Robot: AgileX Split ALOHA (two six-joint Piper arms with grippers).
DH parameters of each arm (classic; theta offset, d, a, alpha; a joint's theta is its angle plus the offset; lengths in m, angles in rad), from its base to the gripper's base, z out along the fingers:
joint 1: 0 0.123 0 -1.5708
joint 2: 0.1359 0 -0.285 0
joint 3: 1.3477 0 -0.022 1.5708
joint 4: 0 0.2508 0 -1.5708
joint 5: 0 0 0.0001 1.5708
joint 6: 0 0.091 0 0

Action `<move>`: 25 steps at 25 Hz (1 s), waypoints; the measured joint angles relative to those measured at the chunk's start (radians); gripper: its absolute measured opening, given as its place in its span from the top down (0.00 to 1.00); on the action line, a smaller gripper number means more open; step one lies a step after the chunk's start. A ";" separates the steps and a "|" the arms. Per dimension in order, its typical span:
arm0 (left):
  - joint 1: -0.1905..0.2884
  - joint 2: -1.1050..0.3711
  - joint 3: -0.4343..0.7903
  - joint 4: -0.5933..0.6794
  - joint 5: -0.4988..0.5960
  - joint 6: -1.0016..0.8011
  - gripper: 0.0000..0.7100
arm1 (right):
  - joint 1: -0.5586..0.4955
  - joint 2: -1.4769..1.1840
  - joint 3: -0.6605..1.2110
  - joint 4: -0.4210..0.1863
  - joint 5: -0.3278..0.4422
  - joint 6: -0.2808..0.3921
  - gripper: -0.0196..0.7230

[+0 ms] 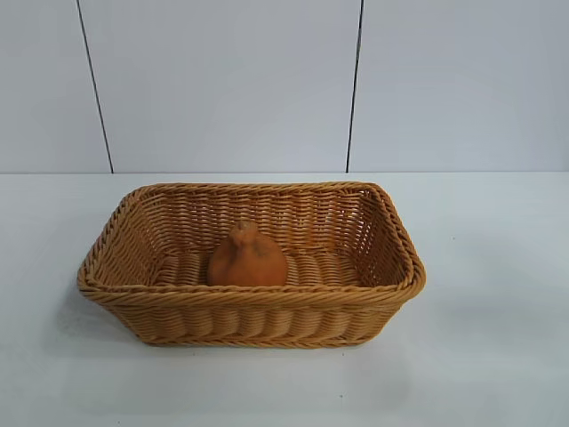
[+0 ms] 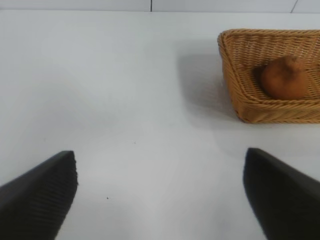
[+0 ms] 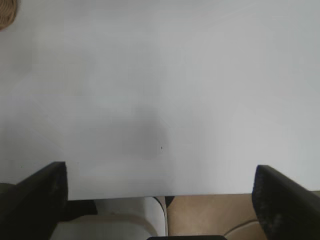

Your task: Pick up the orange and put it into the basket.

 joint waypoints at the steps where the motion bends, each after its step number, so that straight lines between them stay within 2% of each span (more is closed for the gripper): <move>1: 0.000 0.000 0.000 0.000 0.000 0.000 0.09 | 0.000 -0.058 0.002 0.001 -0.013 0.000 0.04; 12: 0.000 0.000 0.000 0.000 0.000 0.000 0.09 | 0.000 -0.554 0.007 0.004 -0.030 0.000 0.04; 25: 0.000 0.000 0.000 0.000 0.001 0.000 0.09 | 0.000 -0.571 0.007 0.004 -0.029 -0.001 0.04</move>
